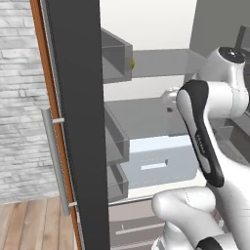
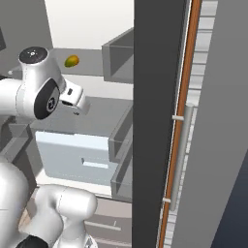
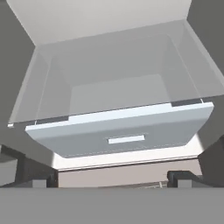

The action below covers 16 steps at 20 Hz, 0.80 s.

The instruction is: Pick the mango and kiwi from the fridge and place them inside the tupperware on the counter.

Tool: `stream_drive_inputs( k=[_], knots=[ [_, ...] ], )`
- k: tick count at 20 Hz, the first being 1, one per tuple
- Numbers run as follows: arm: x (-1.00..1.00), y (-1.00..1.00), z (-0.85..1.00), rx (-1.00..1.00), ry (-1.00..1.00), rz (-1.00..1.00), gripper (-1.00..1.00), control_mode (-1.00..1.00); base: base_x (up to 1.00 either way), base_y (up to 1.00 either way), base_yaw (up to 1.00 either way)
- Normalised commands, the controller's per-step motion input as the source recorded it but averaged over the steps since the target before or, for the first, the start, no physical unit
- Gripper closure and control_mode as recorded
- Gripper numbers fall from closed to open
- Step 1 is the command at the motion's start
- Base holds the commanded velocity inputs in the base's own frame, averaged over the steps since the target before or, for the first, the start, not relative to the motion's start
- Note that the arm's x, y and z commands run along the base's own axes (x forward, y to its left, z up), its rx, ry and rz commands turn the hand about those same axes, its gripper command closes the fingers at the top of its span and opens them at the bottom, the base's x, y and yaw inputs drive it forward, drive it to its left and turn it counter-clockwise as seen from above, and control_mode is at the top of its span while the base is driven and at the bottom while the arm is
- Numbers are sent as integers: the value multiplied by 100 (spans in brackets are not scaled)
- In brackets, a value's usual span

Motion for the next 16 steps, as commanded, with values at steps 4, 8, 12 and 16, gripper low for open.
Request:
stream_drive_inputs(
  k=[4, 8, 12, 16],
  knots=[
    [84, 34, 43, -3, 0, 0, -100, -100, 0, 0, 0],
    [89, 27, 40, -3, 0, 0, -100, -100, 0, 0, 0],
    [83, 28, 36, -3, -1, 0, -100, -100, 0, 0, 0],
    [72, 22, 16, -2, -16, 0, -100, -100, 0, 0, 0]
  ],
)
